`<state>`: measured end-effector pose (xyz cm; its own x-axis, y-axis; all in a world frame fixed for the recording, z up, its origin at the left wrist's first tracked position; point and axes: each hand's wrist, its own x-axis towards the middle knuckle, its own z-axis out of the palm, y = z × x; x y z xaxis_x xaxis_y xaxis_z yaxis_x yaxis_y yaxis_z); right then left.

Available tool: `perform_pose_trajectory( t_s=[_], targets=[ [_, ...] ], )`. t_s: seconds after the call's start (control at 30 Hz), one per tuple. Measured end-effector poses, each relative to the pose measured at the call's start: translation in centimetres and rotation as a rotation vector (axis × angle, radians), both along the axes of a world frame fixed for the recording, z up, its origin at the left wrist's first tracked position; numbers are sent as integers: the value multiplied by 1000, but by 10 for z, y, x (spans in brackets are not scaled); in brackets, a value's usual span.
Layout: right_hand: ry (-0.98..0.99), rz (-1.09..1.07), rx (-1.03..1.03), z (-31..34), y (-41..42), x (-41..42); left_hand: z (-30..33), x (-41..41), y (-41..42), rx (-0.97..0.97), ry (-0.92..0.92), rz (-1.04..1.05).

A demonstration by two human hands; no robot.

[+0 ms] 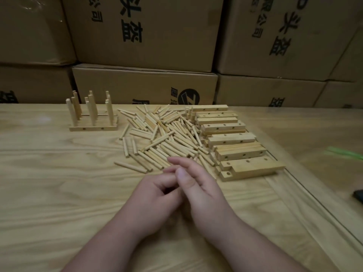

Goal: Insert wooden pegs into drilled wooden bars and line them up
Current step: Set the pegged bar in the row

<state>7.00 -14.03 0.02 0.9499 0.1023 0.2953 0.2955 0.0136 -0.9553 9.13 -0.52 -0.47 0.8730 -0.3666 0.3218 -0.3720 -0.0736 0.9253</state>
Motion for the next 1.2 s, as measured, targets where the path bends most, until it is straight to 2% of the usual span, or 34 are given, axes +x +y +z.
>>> perform_pose_trajectory(
  t_s=[0.1,0.2,0.33,0.4,0.47,0.53,0.6,0.63,0.73,0.8,0.87,0.97,1.07,1.2],
  targets=[
    [21,46,-70,-2,-3,-1,1,1,2,-37,33,53],
    [-29,-2,-250,-1,-9,-2,0,1,2,-47,77,87],
    [-177,-373,-619,9,-26,2,2,3,2,-151,120,195],
    [-158,-568,-706,16,-36,5,1,3,1,-194,131,258],
    [-64,-677,-806,20,-44,7,3,2,0,-220,111,357],
    [81,-698,-933,21,-47,8,4,0,3,-106,-26,550],
    [189,-665,-1014,20,-46,7,7,0,8,127,-233,777],
    [215,-639,-1025,19,-44,7,7,2,11,240,-250,883],
    [218,-586,-1022,18,-38,4,11,7,19,485,44,1061],
    [199,-579,-1032,18,-35,1,8,12,20,633,213,1023],
    [177,-573,-1035,18,-33,0,5,15,22,729,277,955],
    [142,-552,-1005,17,-31,-1,2,17,24,783,265,886],
    [89,-542,-972,16,-30,-1,2,17,24,748,218,842],
    [46,-642,-1042,21,-38,5,3,16,22,699,145,792]
  ],
)
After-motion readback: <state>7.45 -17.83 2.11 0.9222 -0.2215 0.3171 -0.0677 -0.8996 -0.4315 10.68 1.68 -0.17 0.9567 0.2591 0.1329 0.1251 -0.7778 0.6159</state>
